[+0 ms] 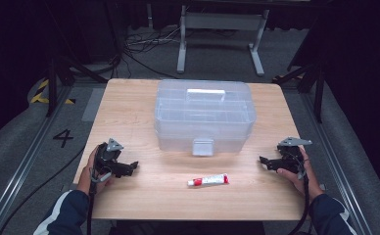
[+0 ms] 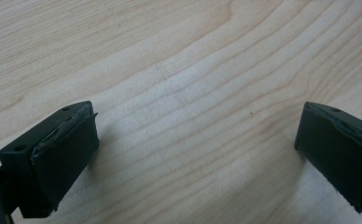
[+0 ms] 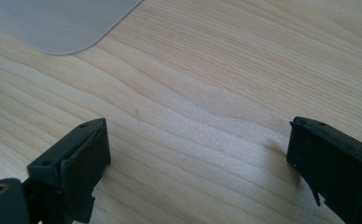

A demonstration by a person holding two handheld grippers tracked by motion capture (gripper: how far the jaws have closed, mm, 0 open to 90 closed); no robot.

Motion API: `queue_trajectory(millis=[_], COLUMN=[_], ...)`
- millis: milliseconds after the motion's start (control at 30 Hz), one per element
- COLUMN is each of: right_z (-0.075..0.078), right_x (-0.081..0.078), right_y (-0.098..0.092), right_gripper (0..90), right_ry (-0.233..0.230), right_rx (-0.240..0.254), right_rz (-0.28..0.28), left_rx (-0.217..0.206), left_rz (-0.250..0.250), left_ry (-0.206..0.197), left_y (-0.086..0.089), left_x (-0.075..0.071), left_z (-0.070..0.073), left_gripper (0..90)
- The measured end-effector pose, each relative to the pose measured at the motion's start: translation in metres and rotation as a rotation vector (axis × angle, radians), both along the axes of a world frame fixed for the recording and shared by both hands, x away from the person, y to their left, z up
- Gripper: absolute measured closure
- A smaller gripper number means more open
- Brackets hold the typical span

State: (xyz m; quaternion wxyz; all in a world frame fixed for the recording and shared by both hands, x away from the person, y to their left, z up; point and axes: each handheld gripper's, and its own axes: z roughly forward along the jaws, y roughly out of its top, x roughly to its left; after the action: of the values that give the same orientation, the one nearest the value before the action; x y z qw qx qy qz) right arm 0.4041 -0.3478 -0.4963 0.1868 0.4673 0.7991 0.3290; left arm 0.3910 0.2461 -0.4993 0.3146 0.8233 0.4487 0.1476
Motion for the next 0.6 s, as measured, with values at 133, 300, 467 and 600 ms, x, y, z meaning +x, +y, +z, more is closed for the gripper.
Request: queue_trajectory(millis=[133,300,467,600], right_z=[0.000,0.000,0.000,0.001], right_x=[0.000,0.000,-0.001,-0.001], right_y=[0.000,0.000,0.002,-0.001], right_gripper=[5.2,4.2,4.3,4.3], right_ry=[0.000,0.002,0.003,0.009], right_rx=[-0.006,-0.008,-0.009,-0.011], right_rz=[0.006,-0.005,-0.022,-0.009], left_rx=[0.002,0.001,0.004,0.005], left_rz=[-0.005,-0.019,-0.065,-0.096], left_ry=[0.001,0.001,-0.008,-0.006], left_y=[0.000,0.002,0.003,0.005], left_x=[0.000,-0.003,-0.008,-0.010], left_z=[0.000,0.000,0.000,0.000], left_gripper=[0.0,0.0,0.1,0.2])
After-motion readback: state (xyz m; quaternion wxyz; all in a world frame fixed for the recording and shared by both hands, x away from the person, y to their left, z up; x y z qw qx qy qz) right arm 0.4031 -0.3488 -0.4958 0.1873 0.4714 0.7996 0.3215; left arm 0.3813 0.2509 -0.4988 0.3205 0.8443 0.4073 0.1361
